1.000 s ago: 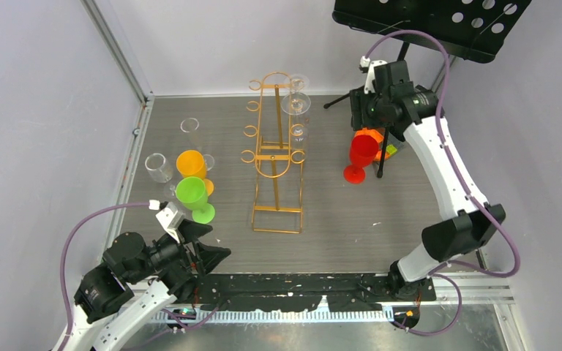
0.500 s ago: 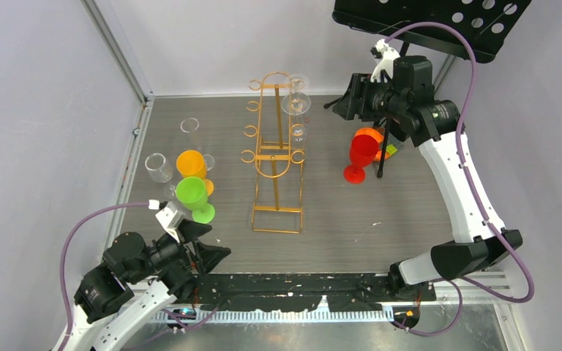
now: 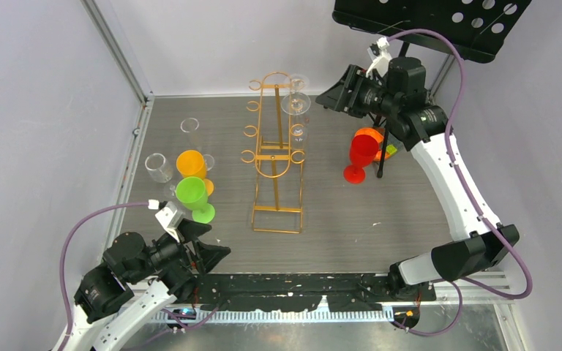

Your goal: Take the wine glass off the wine glass rack

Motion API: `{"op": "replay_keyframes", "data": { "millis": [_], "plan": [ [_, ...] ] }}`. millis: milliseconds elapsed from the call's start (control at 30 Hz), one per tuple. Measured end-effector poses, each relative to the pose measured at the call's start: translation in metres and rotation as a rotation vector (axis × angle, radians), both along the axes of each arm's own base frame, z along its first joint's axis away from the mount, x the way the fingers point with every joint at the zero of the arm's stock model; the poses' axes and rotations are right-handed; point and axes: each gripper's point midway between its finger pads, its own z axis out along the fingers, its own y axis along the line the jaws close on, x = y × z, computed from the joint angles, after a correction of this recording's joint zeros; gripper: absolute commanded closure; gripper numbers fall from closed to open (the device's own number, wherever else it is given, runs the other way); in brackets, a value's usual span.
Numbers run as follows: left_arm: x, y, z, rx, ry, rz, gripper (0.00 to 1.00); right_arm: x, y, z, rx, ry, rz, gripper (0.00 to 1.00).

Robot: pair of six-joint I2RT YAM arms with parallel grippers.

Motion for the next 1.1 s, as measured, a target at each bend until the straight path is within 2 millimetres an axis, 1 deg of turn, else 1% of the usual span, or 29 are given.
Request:
{"op": "replay_keyframes", "data": {
  "millis": [200,400,600,767,1100],
  "plan": [
    [0.001,0.001,0.000,0.001,0.000,0.007,0.03,0.006,0.013,-0.010,0.058,0.032,0.003,0.36],
    [0.001,0.001,0.000,0.002,-0.001,0.010,0.03,0.014,0.024,-0.026,0.098,0.079,0.001,0.38],
    [0.001,0.001,0.000,0.002,-0.001,0.010,0.02,0.020,0.036,-0.029,0.127,0.091,0.011,0.42],
    [0.002,0.001,0.000,0.002,-0.001,0.011,0.03,0.023,0.042,-0.026,0.149,0.086,0.018,0.51],
    [0.003,0.002,0.000,0.003,-0.002,0.017,0.02,0.026,0.048,-0.026,0.175,0.091,0.021,0.66]
  ]
}}
